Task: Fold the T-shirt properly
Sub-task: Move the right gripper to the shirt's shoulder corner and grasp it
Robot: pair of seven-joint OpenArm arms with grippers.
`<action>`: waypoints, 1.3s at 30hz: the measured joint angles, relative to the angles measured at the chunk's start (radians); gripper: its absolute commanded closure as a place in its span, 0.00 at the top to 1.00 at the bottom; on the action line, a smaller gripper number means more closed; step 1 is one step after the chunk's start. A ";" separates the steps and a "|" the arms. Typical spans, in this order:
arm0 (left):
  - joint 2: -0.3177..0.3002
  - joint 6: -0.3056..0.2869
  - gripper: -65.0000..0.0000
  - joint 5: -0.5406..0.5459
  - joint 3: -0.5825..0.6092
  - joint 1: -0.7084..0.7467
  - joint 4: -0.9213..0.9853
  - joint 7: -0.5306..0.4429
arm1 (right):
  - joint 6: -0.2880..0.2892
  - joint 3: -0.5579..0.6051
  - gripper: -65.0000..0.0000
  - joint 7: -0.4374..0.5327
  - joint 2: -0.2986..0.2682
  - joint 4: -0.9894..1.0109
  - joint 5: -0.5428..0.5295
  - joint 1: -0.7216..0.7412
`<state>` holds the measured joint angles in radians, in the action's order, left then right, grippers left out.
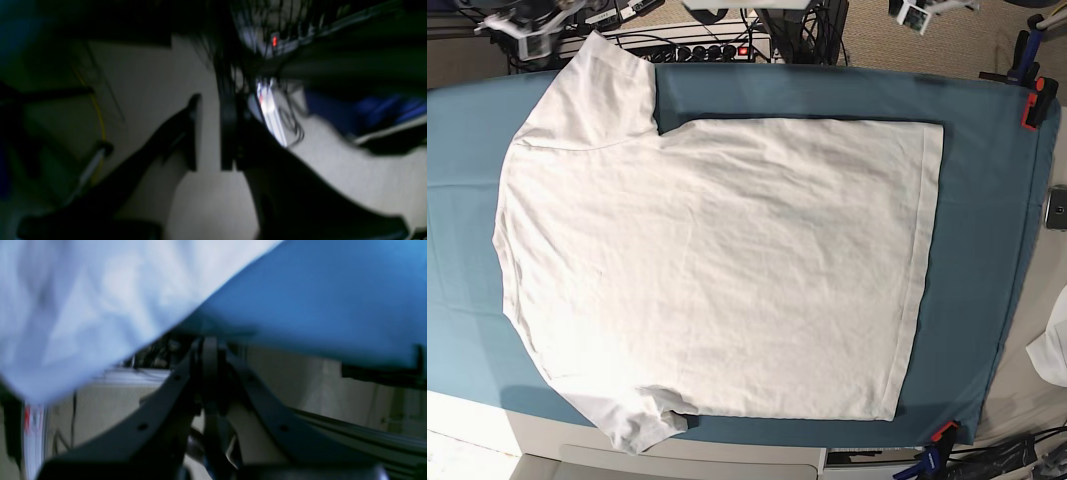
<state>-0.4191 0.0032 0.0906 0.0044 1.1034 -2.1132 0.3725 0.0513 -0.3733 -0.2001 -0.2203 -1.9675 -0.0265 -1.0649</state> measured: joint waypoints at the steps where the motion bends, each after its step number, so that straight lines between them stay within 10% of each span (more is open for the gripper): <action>1: 0.000 0.000 0.18 0.000 0.000 0.006 -0.051 -0.008 | -0.005 -0.034 0.00 -0.014 0.011 -0.042 -0.043 0.002; 11: 0.001 -0.121 0.18 0.000 0.001 -0.008 -0.227 0.031 | -0.006 -0.377 0.00 -0.306 0.285 -0.212 -0.774 0.203; 17: 0.001 -0.116 0.18 -0.003 0.001 -0.016 -0.227 0.031 | 0.130 -0.431 0.00 -0.399 0.367 -0.205 -1.106 0.201; 22: -0.008 -0.117 0.18 -0.003 0.001 -0.035 -0.227 0.041 | 0.171 -0.431 0.00 -0.414 0.362 -0.159 -1.182 0.195; 25: -0.011 -0.117 0.18 -0.003 0.001 -0.040 -0.227 0.050 | 0.293 -0.431 0.00 -0.484 0.340 -0.085 -1.307 0.195; 35: -0.012 -0.135 0.18 -0.004 0.001 -0.040 -0.227 0.076 | 0.628 -0.430 0.00 -0.639 0.104 0.058 -1.433 0.200; 39: -0.010 -0.163 0.18 -0.004 0.001 -0.040 -0.227 0.081 | 0.630 -0.431 0.00 -0.652 0.017 0.079 -1.434 0.250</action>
<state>-0.4294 -0.1596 0.0864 0.0051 1.0634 -2.3402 0.4534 0.6815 -0.8043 -0.8524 -0.2035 -1.8881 -1.4601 -0.8150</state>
